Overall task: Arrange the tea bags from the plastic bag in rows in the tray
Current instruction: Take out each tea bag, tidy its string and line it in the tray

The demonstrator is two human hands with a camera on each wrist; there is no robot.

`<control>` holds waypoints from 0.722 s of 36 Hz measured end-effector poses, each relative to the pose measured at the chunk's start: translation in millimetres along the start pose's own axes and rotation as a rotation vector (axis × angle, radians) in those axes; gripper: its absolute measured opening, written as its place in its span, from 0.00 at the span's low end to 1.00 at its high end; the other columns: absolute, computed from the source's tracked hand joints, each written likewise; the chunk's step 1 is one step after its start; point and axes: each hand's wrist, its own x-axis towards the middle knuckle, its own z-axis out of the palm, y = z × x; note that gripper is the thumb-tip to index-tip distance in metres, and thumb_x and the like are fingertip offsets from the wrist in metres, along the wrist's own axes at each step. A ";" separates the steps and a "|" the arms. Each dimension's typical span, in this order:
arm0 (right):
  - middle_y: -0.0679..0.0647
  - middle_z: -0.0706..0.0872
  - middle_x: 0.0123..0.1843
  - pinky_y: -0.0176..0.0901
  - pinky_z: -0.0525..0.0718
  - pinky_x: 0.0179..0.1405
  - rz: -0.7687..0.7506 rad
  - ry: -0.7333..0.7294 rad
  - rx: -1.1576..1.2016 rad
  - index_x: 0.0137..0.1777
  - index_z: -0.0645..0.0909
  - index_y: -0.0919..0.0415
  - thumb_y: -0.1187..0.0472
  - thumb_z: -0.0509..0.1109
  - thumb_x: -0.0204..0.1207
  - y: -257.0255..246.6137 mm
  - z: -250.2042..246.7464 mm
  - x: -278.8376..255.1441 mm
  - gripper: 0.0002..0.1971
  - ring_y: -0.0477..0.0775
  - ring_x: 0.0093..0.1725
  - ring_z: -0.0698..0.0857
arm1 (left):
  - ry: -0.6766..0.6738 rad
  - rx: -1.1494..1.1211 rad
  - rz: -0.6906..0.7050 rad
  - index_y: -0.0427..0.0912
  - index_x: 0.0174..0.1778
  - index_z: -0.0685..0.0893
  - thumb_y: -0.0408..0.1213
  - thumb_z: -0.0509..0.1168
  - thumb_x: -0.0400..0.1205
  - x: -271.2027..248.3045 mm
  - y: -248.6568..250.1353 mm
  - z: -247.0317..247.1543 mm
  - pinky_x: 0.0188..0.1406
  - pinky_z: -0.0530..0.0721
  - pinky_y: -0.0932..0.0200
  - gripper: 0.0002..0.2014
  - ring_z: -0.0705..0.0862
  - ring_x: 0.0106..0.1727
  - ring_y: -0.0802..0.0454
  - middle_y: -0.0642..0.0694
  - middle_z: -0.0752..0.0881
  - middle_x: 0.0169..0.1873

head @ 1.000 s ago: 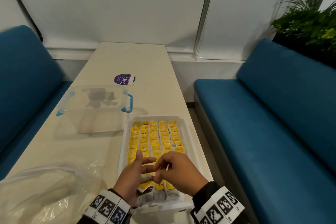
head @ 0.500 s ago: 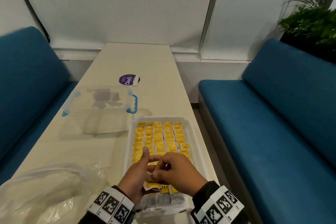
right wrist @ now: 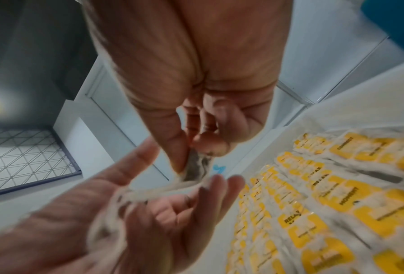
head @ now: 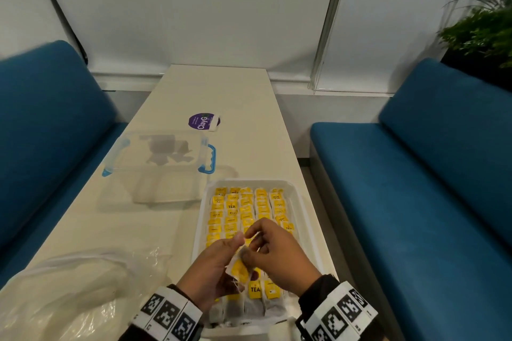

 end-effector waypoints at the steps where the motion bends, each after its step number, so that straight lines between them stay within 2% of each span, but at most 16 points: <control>1: 0.51 0.79 0.37 0.39 0.78 0.31 0.011 0.035 0.003 0.46 0.75 0.46 0.67 0.71 0.74 1.6 -1.8 1.1 0.13 0.44 0.28 0.77 | 0.001 0.051 0.002 0.39 0.54 0.81 0.51 0.71 0.70 -0.4 0.0 -1.2 0.24 0.79 0.62 0.23 0.88 0.34 0.45 0.43 0.90 0.37; 3: 0.52 0.76 0.35 0.38 0.79 0.29 0.026 0.065 0.049 0.48 0.75 0.45 0.70 0.69 0.74 3.1 -5.9 2.2 0.16 0.48 0.29 0.79 | 0.020 0.160 0.013 0.39 0.56 0.82 0.48 0.79 0.63 1.4 -2.2 -4.3 0.30 0.79 0.61 0.28 0.88 0.38 0.49 0.46 0.90 0.42; 5: 0.52 0.74 0.35 0.34 0.76 0.21 0.045 0.072 0.105 0.49 0.77 0.48 0.72 0.66 0.75 4.3 -10.8 1.4 0.15 0.48 0.27 0.82 | 0.076 0.199 0.027 0.36 0.51 0.83 0.44 0.75 0.61 4.2 -4.2 -5.7 0.31 0.80 0.60 0.25 0.89 0.38 0.52 0.44 0.88 0.42; 7: 0.54 0.74 0.36 0.36 0.75 0.16 0.070 0.062 0.189 0.48 0.78 0.54 0.73 0.65 0.76 4.9 -15.7 0.0 0.12 0.48 0.26 0.84 | 0.132 0.177 0.064 0.36 0.43 0.81 0.37 0.76 0.67 7.6 -6.4 -4.9 0.29 0.80 0.61 0.14 0.88 0.35 0.53 0.41 0.86 0.38; 9: 0.56 0.77 0.37 0.37 0.77 0.16 0.082 0.036 0.265 0.48 0.78 0.59 0.75 0.66 0.76 6.0 -20.2 -1.1 0.10 0.49 0.26 0.85 | 0.166 0.135 0.094 0.37 0.39 0.79 0.31 0.70 0.77 11.1 -6.6 -2.4 0.28 0.80 0.62 0.06 0.88 0.34 0.53 0.43 0.86 0.33; 11: 0.55 0.82 0.33 0.38 0.78 0.17 0.093 0.001 0.314 0.49 0.77 0.61 0.75 0.68 0.74 6.5 -23.9 -2.5 0.10 0.50 0.27 0.86 | 0.181 0.103 0.112 0.39 0.36 0.76 0.30 0.65 0.80 14.6 -5.8 -0.1 0.29 0.81 0.62 0.08 0.88 0.33 0.53 0.42 0.86 0.33; 14: 0.54 0.84 0.32 0.37 0.76 0.17 0.109 -0.040 0.326 0.51 0.75 0.61 0.74 0.71 0.73 9.0 -26.9 -4.2 0.12 0.47 0.28 0.85 | 0.196 0.060 0.132 0.40 0.36 0.75 0.30 0.63 0.82 18.8 -3.5 5.0 0.26 0.82 0.63 0.09 0.88 0.29 0.53 0.35 0.81 0.36; 16: 0.54 0.82 0.34 0.36 0.75 0.18 0.110 -0.024 0.306 0.52 0.74 0.60 0.72 0.73 0.71 12.1 -27.0 -5.2 0.14 0.45 0.28 0.81 | 0.220 0.067 0.160 0.39 0.36 0.75 0.29 0.63 0.82 21.3 -3.6 8.2 0.23 0.82 0.64 0.08 0.86 0.24 0.55 0.40 0.81 0.30; 18: 0.54 0.80 0.37 0.36 0.74 0.19 0.094 0.017 0.284 0.52 0.75 0.59 0.69 0.75 0.70 15.8 -27.1 -6.3 0.15 0.46 0.30 0.78 | 0.240 0.120 0.200 0.38 0.37 0.77 0.29 0.64 0.81 22.5 -3.9 10.9 0.23 0.82 0.64 0.07 0.84 0.22 0.57 0.47 0.83 0.21; 19: 0.53 0.79 0.37 0.37 0.73 0.19 0.082 0.035 0.283 0.51 0.74 0.59 0.69 0.75 0.70 17.1 -27.1 -7.0 0.15 0.47 0.30 0.77 | 0.247 0.153 0.222 0.37 0.38 0.78 0.29 0.65 0.81 22.6 -4.2 11.6 0.24 0.82 0.64 0.06 0.84 0.22 0.57 0.49 0.83 0.20; 22: 0.52 0.76 0.33 0.37 0.71 0.19 0.049 0.091 0.321 0.44 0.72 0.60 0.72 0.75 0.69 20.1 -26.9 -8.6 0.14 0.47 0.26 0.74 | 0.248 0.200 0.267 0.37 0.39 0.78 0.28 0.67 0.79 20.8 -3.5 14.2 0.26 0.82 0.62 0.05 0.83 0.23 0.57 0.49 0.83 0.22; 24: 0.56 0.77 0.33 0.38 0.72 0.19 0.034 0.146 0.333 0.41 0.71 0.62 0.74 0.75 0.68 20.0 -26.7 -10.1 0.14 0.52 0.27 0.75 | 0.224 0.214 0.271 0.38 0.42 0.78 0.27 0.69 0.77 18.4 -2.1 16.6 0.28 0.83 0.61 0.06 0.85 0.25 0.56 0.45 0.83 0.27; 26: 0.60 0.78 0.34 0.39 0.74 0.20 0.022 0.195 0.346 0.40 0.71 0.62 0.75 0.75 0.68 18.9 -27.3 -12.1 0.14 0.54 0.27 0.78 | 0.191 0.221 0.255 0.38 0.47 0.78 0.24 0.71 0.73 16.8 -1.2 18.6 0.30 0.84 0.60 0.11 0.86 0.28 0.54 0.40 0.83 0.32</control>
